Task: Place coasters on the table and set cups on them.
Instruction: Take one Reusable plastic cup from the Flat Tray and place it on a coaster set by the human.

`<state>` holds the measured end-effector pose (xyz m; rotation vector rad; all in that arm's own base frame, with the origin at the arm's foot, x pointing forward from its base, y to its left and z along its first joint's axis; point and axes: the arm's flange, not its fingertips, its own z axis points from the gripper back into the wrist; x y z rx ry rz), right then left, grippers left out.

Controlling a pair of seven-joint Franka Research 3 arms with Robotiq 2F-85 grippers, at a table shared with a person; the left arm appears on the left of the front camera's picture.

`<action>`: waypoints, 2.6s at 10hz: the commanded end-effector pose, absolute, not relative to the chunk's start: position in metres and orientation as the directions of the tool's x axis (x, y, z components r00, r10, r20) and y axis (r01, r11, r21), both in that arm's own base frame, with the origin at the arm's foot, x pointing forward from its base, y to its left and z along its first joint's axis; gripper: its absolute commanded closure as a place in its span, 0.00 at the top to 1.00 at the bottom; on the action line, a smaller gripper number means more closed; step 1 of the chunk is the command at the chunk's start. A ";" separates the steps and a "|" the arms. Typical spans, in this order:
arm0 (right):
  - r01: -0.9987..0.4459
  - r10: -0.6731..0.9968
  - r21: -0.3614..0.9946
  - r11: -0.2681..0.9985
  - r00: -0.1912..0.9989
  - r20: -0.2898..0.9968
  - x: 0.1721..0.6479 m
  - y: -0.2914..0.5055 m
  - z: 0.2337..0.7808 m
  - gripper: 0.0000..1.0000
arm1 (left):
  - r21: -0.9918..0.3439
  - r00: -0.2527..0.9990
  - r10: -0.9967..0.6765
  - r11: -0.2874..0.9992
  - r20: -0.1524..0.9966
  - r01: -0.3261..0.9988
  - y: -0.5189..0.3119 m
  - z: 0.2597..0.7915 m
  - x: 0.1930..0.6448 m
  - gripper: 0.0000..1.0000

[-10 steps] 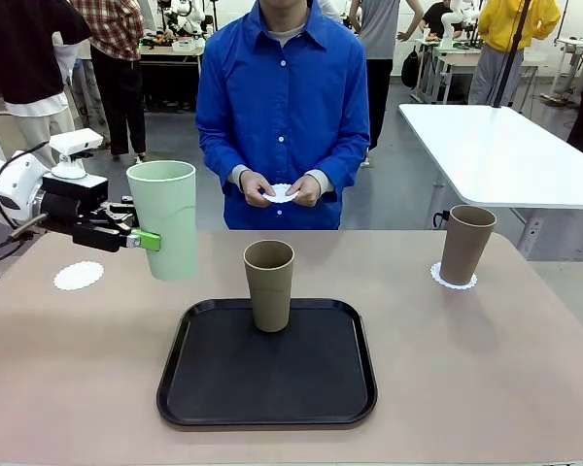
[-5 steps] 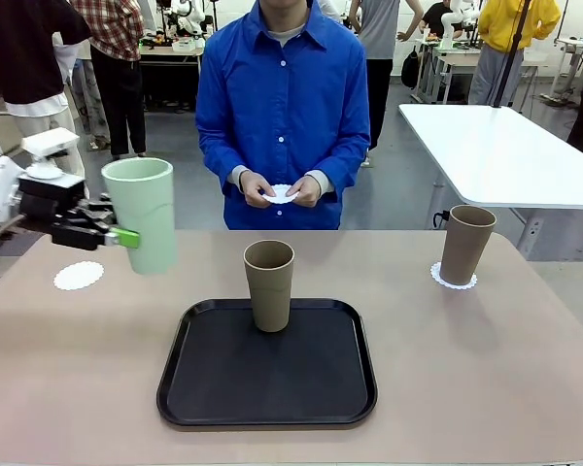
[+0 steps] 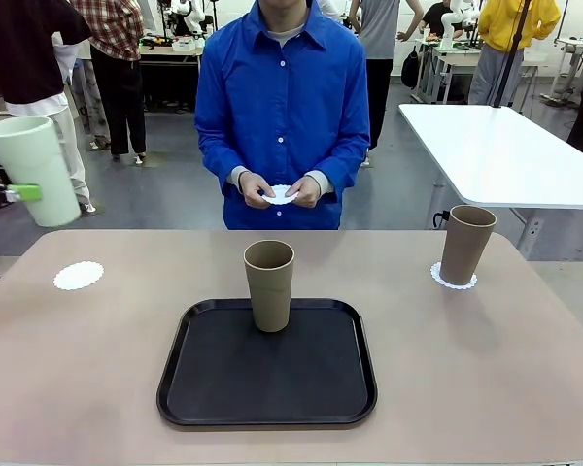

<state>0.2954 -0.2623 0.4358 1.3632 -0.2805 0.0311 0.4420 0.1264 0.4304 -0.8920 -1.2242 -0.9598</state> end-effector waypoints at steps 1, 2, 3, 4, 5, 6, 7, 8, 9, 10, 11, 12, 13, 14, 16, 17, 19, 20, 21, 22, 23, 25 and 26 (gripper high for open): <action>-0.176 -0.139 0.963 0.206 0.969 0.206 0.293 -0.262 0.436 1.00 | -0.033 0.069 -0.068 0.431 0.995 0.902 0.149 0.437 0.453 0.85; -0.176 -0.139 0.963 0.206 0.969 0.206 0.293 -0.262 0.436 1.00 | -0.024 0.062 -0.067 0.464 0.996 0.886 0.162 0.437 0.455 0.85; -0.176 -0.139 0.963 0.206 0.969 0.206 0.293 -0.262 0.436 1.00 | -0.018 0.054 -0.064 0.475 0.997 0.880 0.169 0.436 0.460 0.85; -0.176 -0.139 0.963 0.206 0.969 0.206 0.293 -0.262 0.436 1.00 | -0.020 0.058 -0.063 0.480 0.996 0.877 0.166 0.431 0.459 0.85; -0.176 -0.139 0.963 0.206 0.969 0.206 0.293 -0.262 0.436 1.00 | -0.026 0.069 -0.078 0.458 0.995 0.889 0.170 0.435 0.451 0.85; -0.176 -0.139 0.963 0.206 0.969 0.206 0.293 -0.262 0.436 1.00 | -0.026 0.069 -0.078 0.458 0.995 0.889 0.170 0.435 0.451 0.85; -0.176 -0.139 0.963 0.206 0.969 0.206 0.293 -0.262 0.436 1.00 | -0.026 0.069 -0.078 0.458 0.995 0.889 0.170 0.435 0.451 0.85; -0.176 -0.139 0.963 0.206 0.969 0.206 0.293 -0.262 0.436 1.00 | -0.026 0.069 -0.078 0.458 0.995 0.889 0.170 0.435 0.451 0.85; -0.176 -0.139 0.963 0.206 0.969 0.206 0.293 -0.262 0.436 1.00 | -0.032 0.076 -0.075 0.465 0.994 0.885 0.171 0.431 0.454 0.85; -0.176 -0.139 0.963 0.206 0.969 0.206 0.293 -0.262 0.436 1.00 | -0.003 0.061 -0.129 0.407 0.990 0.914 0.175 0.413 0.475 0.85; -0.176 -0.139 0.963 0.206 0.969 0.206 0.293 -0.262 0.436 1.00 | 0.062 -0.007 -0.156 0.350 0.988 0.935 0.184 0.400 0.493 0.85; -0.176 -0.139 0.963 0.206 0.969 0.206 0.293 -0.262 0.436 1.00 | 0.078 -0.019 -0.189 0.312 0.982 0.947 0.187 0.391 0.510 0.85; -0.176 -0.139 0.963 0.206 0.969 0.206 0.293 -0.262 0.436 1.00 | 0.087 -0.031 -0.196 0.285 0.980 0.955 0.190 0.379 0.518 0.85; -0.176 -0.139 0.963 0.206 0.969 0.206 0.293 -0.262 0.436 1.00 | 0.079 -0.030 -0.191 0.256 0.981 0.963 0.194 0.370 0.525 0.85; -0.176 -0.139 0.963 0.206 0.969 0.206 0.293 -0.262 0.436 1.00 | 0.031 0.000 -0.141 0.219 0.990 0.975 0.201 0.344 0.533 0.85; -0.176 -0.139 0.963 0.206 0.969 0.206 0.293 -0.262 0.436 1.00 | 0.015 0.010 -0.135 0.189 0.991 0.982 0.199 0.328 0.531 0.85; -0.176 -0.139 0.963 0.206 0.969 0.206 0.293 -0.262 0.436 1.00 | -0.041 0.068 -0.156 0.171 0.985 0.984 0.194 0.300 0.535 0.85; -0.176 -0.139 0.963 0.206 0.969 0.206 0.293 -0.262 0.436 1.00 | -0.053 0.081 -0.169 0.165 0.982 0.985 0.191 0.293 0.536 0.85; -0.176 -0.139 0.963 0.206 0.969 0.206 0.293 -0.262 0.436 1.00 | -0.061 0.092 -0.190 0.164 0.977 0.985 0.188 0.287 0.537 0.85; -0.176 -0.139 0.963 0.206 0.969 0.206 0.293 -0.262 0.436 1.00 | -0.064 0.093 -0.185 0.154 0.978 0.986 0.187 0.285 0.537 0.85; -0.176 -0.139 0.963 0.206 0.969 0.206 0.293 -0.262 0.436 1.00 | -0.066 0.093 -0.177 0.153 0.980 0.986 0.186 0.285 0.538 0.85; -0.176 -0.139 0.963 0.206 0.969 0.206 0.293 -0.262 0.436 1.00 | -0.081 0.110 -0.160 0.176 0.981 0.981 0.186 0.279 0.532 0.85; -0.176 -0.139 0.963 0.206 0.969 0.206 0.293 -0.262 0.436 1.00 | -0.081 0.110 -0.160 0.176 0.981 0.981 0.186 0.279 0.532 0.85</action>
